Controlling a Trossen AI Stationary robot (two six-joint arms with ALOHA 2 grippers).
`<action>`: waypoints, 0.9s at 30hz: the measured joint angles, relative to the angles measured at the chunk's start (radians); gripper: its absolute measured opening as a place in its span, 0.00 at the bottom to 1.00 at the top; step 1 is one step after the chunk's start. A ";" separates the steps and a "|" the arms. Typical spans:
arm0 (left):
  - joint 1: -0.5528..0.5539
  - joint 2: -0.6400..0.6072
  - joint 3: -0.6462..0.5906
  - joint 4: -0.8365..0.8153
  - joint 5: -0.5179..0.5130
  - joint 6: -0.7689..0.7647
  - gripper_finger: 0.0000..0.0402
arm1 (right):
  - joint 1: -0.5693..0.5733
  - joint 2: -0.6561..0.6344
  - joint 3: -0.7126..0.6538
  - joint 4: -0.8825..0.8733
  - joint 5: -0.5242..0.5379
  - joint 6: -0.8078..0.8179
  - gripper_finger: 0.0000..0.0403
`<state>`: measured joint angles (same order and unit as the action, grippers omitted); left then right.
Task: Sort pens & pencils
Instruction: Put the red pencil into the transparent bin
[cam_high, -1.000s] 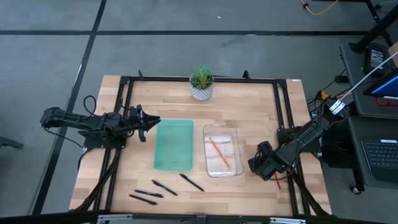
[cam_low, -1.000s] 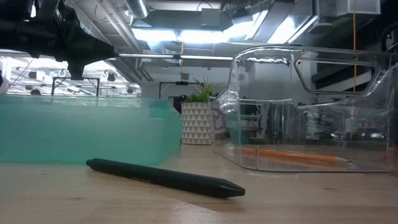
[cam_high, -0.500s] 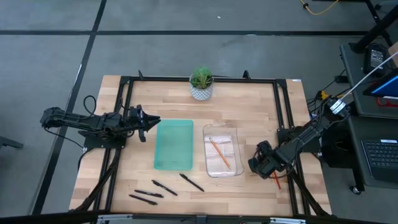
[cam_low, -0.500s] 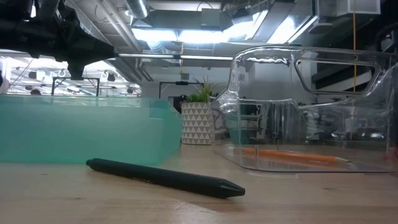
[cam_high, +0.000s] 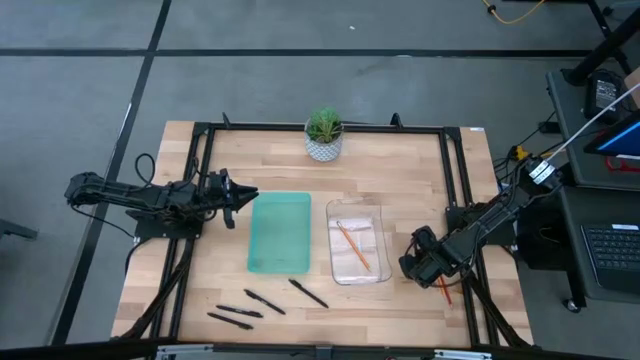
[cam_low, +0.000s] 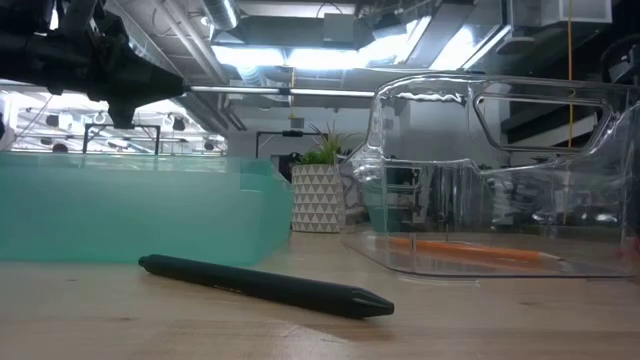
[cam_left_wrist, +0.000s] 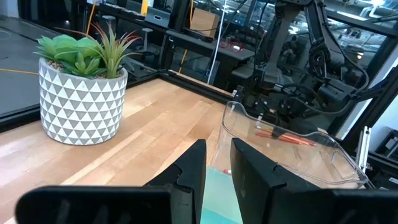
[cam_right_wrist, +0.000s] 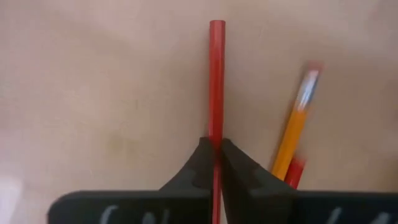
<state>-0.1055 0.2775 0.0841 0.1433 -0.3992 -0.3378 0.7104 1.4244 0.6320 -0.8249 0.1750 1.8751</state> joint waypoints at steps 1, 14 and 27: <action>0.000 0.000 0.000 0.000 0.000 0.000 0.17 | -0.002 -0.009 0.002 -0.012 0.013 0.002 0.00; 0.000 0.000 0.000 -0.002 0.000 0.000 0.17 | -0.001 -0.076 0.006 -0.028 0.088 0.005 0.01; 0.000 0.000 0.000 -0.001 0.000 0.000 0.17 | 0.000 -0.075 0.009 0.143 0.178 -0.102 0.32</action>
<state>-0.1051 0.2775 0.0841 0.1419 -0.3992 -0.3378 0.7099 1.3494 0.6407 -0.6823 0.3534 1.7733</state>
